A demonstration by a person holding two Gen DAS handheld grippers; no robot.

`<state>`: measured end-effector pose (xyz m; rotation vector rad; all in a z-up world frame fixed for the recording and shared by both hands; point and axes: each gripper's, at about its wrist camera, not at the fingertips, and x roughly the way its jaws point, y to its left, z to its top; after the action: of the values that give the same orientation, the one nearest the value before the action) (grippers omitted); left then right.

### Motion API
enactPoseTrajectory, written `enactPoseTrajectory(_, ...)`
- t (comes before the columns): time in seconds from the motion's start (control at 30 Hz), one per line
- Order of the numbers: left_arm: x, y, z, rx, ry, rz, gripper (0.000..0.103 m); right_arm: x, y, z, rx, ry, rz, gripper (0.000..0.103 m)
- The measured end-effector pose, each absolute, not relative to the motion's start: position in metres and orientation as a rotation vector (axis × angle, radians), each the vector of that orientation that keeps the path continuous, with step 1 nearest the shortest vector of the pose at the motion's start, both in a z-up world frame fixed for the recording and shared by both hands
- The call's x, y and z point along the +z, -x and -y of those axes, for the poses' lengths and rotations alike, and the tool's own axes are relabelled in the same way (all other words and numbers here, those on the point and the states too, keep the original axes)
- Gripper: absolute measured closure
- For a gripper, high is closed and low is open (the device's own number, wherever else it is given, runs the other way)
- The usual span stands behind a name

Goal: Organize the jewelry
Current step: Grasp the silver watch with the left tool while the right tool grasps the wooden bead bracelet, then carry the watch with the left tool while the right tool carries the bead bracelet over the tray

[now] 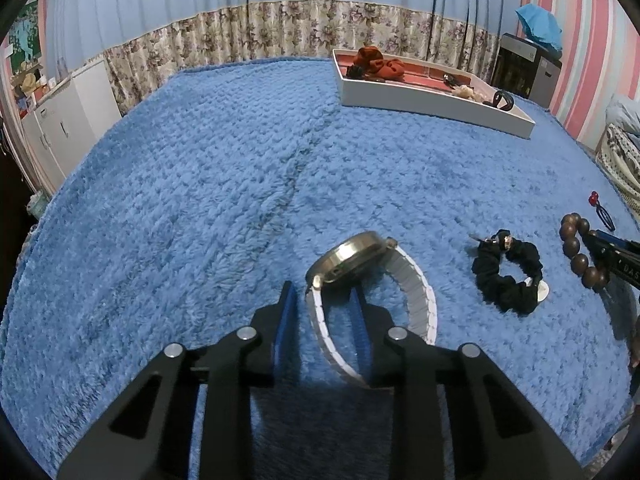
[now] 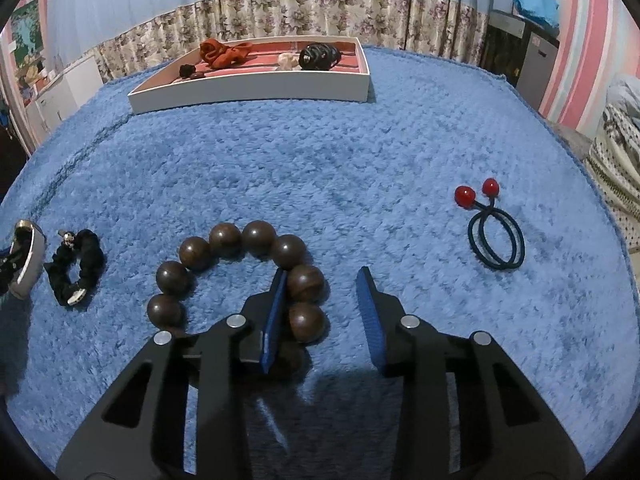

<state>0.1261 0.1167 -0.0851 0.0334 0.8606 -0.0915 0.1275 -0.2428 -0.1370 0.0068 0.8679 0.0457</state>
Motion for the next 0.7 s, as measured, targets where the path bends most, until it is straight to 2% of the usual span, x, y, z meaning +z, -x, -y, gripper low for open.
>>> enactPoseTrajectory(0.07, -0.085, -0.126, -0.116, -0.092, -0.036, -0.861, 0.079, -0.137, -0.128, 0.243, 0.044, -0.013, -0.868, 0.069)
enactPoseTrajectory(0.2, -0.084, -0.126, -0.113, -0.093, -0.043, -0.858, 0.081, -0.136, -0.127, 0.24, 0.059, -0.013, -0.859, 0.083)
enactPoseTrajectory(0.7, -0.072, -0.135, -0.108, -0.122, -0.058, -0.835, 0.083, -0.12, -0.133, 0.242, 0.06, -0.023, -0.807, 0.084)
